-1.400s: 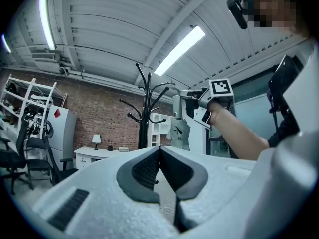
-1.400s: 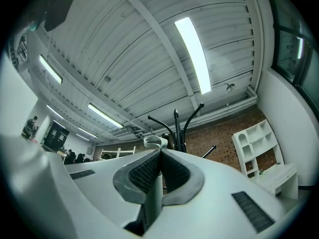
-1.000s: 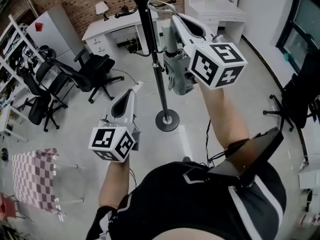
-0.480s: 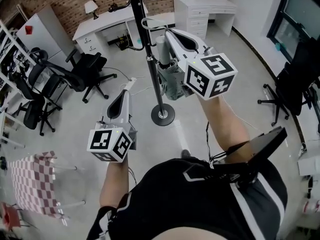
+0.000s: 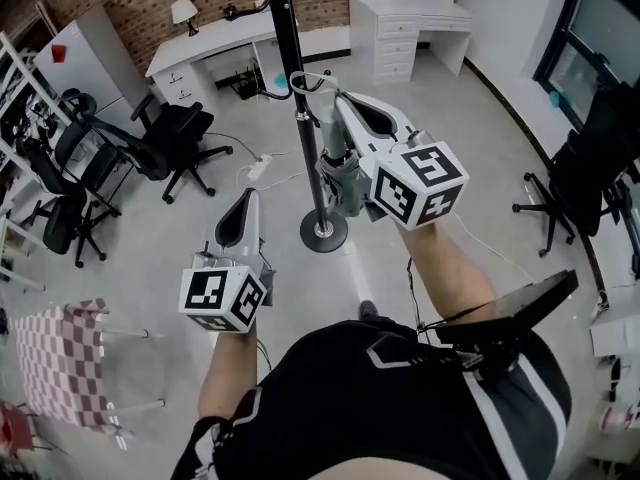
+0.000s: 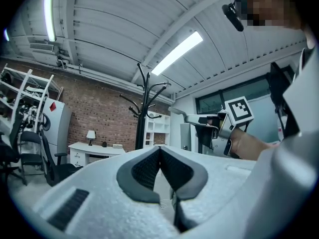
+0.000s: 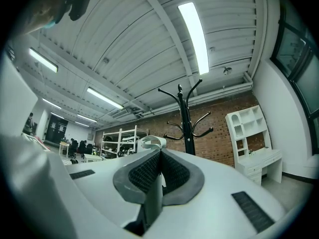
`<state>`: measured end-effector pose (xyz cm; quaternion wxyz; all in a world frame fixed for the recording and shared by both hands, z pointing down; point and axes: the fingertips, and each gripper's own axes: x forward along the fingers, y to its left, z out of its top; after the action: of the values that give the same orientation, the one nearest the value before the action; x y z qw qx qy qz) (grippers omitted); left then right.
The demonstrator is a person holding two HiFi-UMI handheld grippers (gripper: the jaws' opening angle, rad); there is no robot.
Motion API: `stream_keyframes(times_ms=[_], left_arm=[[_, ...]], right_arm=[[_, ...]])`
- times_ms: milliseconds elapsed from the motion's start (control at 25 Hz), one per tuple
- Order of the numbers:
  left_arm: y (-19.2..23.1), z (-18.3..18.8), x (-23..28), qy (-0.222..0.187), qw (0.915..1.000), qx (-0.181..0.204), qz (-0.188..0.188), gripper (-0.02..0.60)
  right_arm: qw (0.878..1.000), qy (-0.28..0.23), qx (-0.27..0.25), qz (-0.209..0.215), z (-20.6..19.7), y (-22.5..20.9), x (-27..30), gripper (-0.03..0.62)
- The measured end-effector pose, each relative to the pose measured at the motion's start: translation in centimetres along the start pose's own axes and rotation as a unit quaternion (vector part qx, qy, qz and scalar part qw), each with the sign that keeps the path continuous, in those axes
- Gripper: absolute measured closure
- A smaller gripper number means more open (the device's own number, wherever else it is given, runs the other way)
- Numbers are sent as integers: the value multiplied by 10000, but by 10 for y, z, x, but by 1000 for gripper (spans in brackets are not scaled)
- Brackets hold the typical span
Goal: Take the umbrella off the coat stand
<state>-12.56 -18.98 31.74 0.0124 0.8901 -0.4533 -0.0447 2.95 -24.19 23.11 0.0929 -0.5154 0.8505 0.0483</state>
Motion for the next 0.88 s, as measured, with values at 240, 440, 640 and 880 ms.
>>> stream_keyframes(times_ms=[240,440,640,880], left_arm=[[9,-4,-9,-64,9999,-38,130,575],[10,-14,-16,-73,9998,-35,155,575],[20,-18,-21,-161,9986,-32,494,575],[16,-27,-17,-72,9988,-81,488,575]], right_arm=[[9999,114,118,6,-20,8,-10,585],[9996,217,181,-32,-37,15,-18,585],[9993,256,278,-38,-48,14,-24,585],[9992,300,258,55,-59,16,-31,585]])
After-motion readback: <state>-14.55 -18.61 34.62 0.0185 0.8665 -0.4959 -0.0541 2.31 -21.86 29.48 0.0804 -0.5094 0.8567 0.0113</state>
